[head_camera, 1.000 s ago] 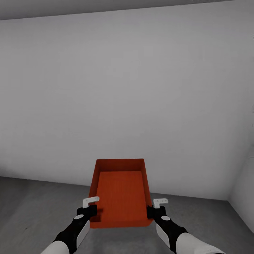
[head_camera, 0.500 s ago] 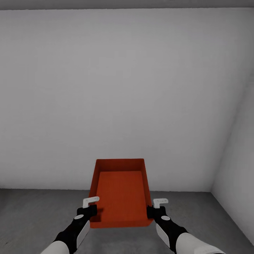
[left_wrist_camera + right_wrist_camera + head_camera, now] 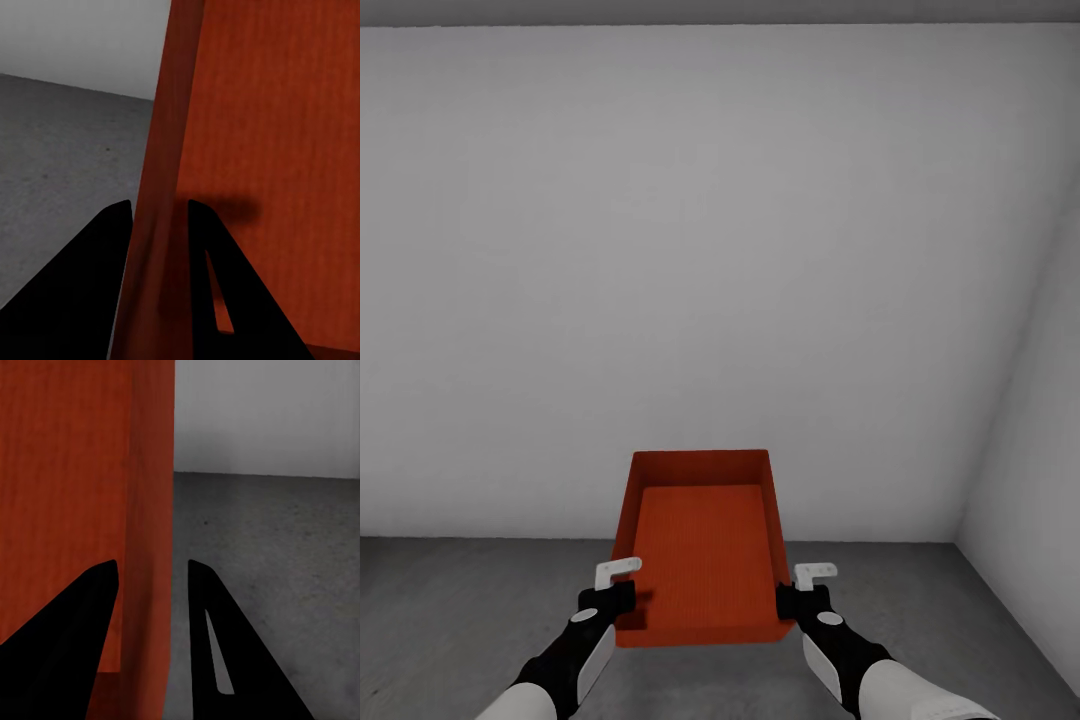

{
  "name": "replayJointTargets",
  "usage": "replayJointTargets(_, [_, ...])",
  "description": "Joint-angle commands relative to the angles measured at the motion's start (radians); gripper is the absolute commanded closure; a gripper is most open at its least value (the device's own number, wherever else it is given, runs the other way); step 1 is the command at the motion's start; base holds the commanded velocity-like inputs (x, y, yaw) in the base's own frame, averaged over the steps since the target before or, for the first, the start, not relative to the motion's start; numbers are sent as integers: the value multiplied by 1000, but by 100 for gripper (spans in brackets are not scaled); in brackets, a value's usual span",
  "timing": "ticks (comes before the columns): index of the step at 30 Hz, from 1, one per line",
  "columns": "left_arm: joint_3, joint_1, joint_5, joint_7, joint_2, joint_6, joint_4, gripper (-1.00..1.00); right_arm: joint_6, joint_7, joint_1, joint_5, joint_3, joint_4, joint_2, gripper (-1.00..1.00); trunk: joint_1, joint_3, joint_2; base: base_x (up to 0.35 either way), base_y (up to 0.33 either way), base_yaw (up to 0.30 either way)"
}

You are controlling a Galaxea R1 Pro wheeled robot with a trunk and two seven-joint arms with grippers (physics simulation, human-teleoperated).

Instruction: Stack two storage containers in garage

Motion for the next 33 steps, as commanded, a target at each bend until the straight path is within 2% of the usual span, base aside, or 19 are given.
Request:
replayJointTargets(1, [17, -1, -10, 6, 16, -14, -8, 100, -4, -8, 0, -9, -8, 4, -11, 100, 0, 0, -1, 0, 0, 0])
replayJointTargets(8, [17, 0, -10, 7, 16, -15, -8, 100, -3, -7, 0, -9, -8, 5, -11, 100, 0, -4, -1, 0, 0, 0])
replayJointTargets(33, [18, -1, -8, 6, 14, -15, -9, 100, -4, -10, 0, -11, -8, 5, -11, 100, 0, -44, -1, 0, 0, 0])
